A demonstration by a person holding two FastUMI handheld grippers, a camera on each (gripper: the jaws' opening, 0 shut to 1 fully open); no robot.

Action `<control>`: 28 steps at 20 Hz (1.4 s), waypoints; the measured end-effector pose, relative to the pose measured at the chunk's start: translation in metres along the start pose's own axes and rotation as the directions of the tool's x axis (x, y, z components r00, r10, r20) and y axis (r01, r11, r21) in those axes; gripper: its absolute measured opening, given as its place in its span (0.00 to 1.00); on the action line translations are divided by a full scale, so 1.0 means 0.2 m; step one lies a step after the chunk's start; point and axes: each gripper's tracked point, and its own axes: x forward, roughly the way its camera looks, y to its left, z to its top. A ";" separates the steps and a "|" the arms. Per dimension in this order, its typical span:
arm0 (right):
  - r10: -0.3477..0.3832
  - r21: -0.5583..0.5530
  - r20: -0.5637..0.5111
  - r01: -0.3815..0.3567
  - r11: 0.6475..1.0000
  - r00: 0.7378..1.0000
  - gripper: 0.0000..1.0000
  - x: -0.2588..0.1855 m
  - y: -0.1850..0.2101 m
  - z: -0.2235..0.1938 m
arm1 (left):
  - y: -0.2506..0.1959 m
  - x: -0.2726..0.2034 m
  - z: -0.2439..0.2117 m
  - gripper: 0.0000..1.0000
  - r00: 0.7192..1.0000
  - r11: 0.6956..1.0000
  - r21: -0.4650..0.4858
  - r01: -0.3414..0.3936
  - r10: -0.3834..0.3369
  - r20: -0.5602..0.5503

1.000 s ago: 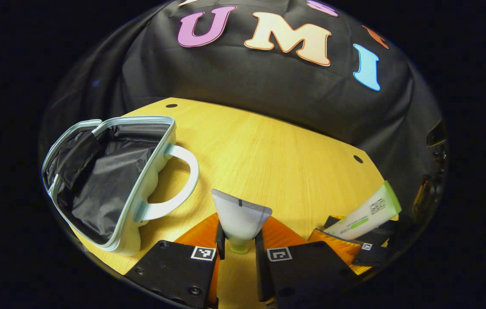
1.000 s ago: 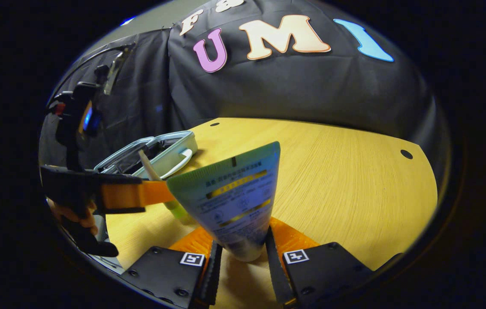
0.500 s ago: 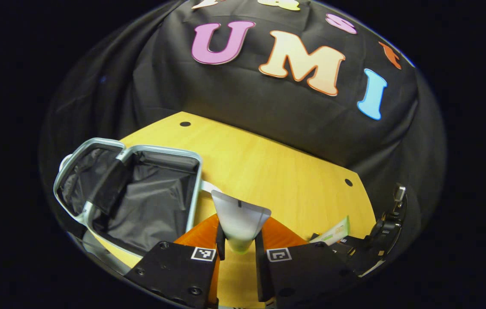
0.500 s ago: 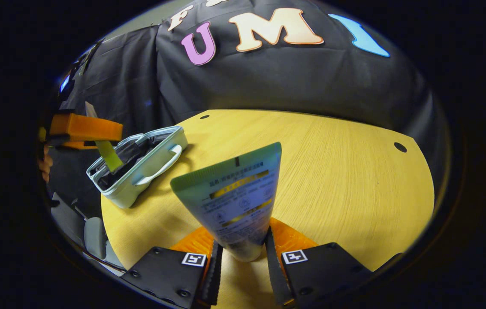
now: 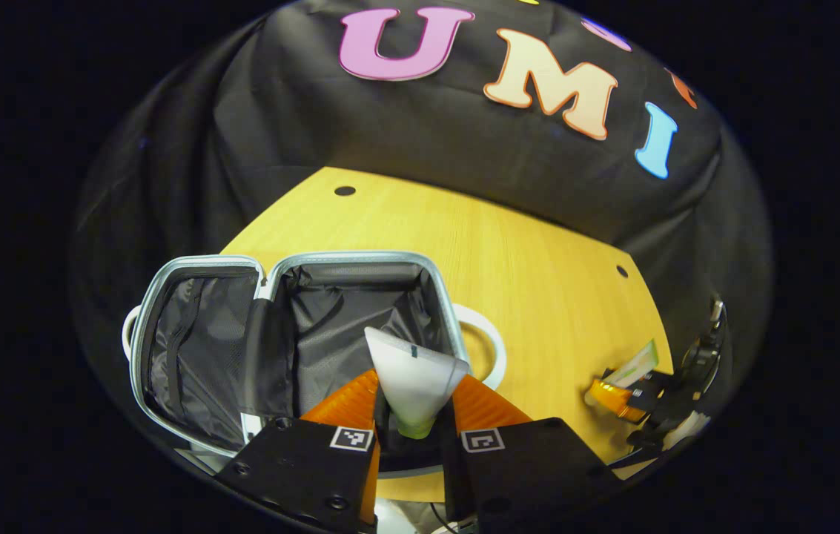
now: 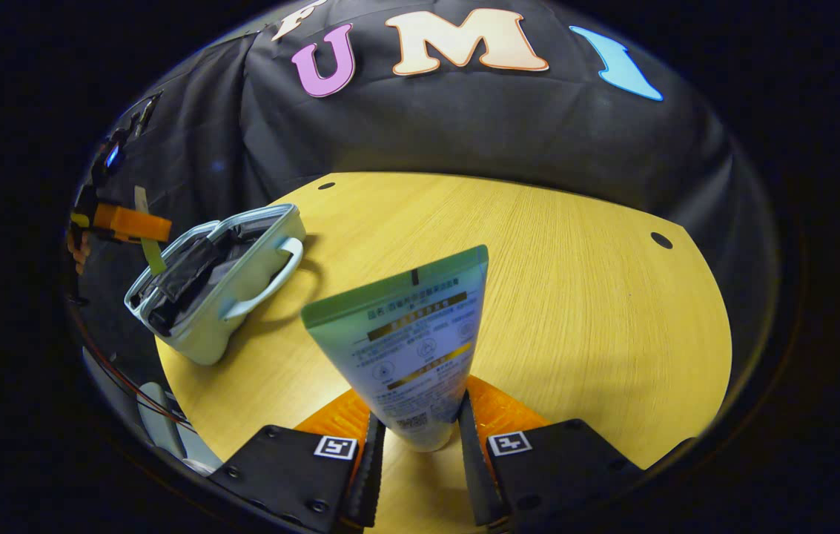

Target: First open the suitcase, pack the skin care products into it, and then close the suitcase.

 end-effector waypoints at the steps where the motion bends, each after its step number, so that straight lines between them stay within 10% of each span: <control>1: -0.015 0.010 -0.004 0.015 1.000 1.000 0.46 -0.02 0.04 0.01 | 0.04 0.03 -0.04 0.29 0.999 1.000 0.014 0.015 -0.015 -0.045; 6: -0.034 0.034 0.012 0.034 0.999 0.999 0.50 -0.11 0.38 0.17 | 0.23 0.16 -0.26 0.29 0.969 0.999 0.014 0.036 -0.031 -0.245; 18: 0.168 0.104 -0.161 -0.153 0.983 0.972 0.49 0.08 1.30 0.24 | 0.37 0.24 -0.50 0.33 0.902 0.994 -0.102 0.024 -0.066 -0.426; 20: 0.171 0.104 -0.189 -0.154 0.983 0.967 0.49 0.13 1.34 0.20 | 0.37 0.22 -0.48 0.58 0.906 0.993 -0.116 0.023 -0.069 -0.418; 28: 0.171 0.087 -0.289 -0.153 0.984 0.942 0.49 0.22 1.39 0.10 | 0.41 -0.03 -0.30 0.95 0.943 0.987 -0.150 0.066 -0.111 -0.315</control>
